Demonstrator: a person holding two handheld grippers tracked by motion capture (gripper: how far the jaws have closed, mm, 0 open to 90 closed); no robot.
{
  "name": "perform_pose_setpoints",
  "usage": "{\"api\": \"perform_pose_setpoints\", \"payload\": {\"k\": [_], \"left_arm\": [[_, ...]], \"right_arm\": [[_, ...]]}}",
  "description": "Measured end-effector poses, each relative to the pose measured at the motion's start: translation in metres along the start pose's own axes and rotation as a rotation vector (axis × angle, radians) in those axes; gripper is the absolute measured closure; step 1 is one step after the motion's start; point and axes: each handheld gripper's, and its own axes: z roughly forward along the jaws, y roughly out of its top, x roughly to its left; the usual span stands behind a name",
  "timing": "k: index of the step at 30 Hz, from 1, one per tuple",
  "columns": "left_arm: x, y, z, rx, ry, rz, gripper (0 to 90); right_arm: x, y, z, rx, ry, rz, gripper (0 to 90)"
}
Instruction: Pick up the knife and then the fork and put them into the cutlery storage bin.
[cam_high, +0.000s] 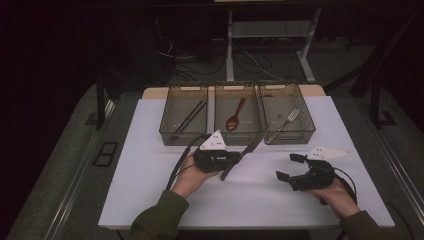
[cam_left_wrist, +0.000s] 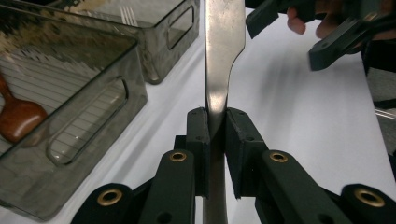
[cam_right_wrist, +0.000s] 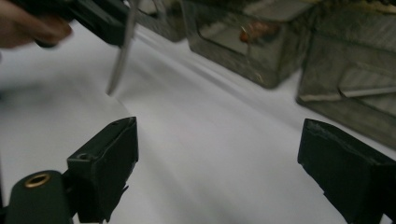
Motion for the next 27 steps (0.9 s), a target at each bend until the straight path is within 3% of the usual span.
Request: {"api": "perform_pose_setpoints", "payload": {"k": [5,15,20,27], "left_arm": [[-0.001,0.001,0.001,-0.004,0.010,-0.009,79.0],[-0.004,0.007,-0.002,-0.028,0.044,-0.006,79.0],[-0.005,0.008,-0.003,-0.039,0.058,-0.003,79.0],[-0.005,0.008,-0.004,-0.045,0.086,0.003,78.9]], "right_arm": [[0.009,0.026,0.008,-0.051,0.053,0.039,16.6],[0.016,0.061,0.032,-0.130,0.128,0.091,39.3],[0.019,0.071,0.045,-0.127,0.150,0.112,48.6],[0.020,0.076,0.056,-0.125,0.180,0.142,72.2]]}}
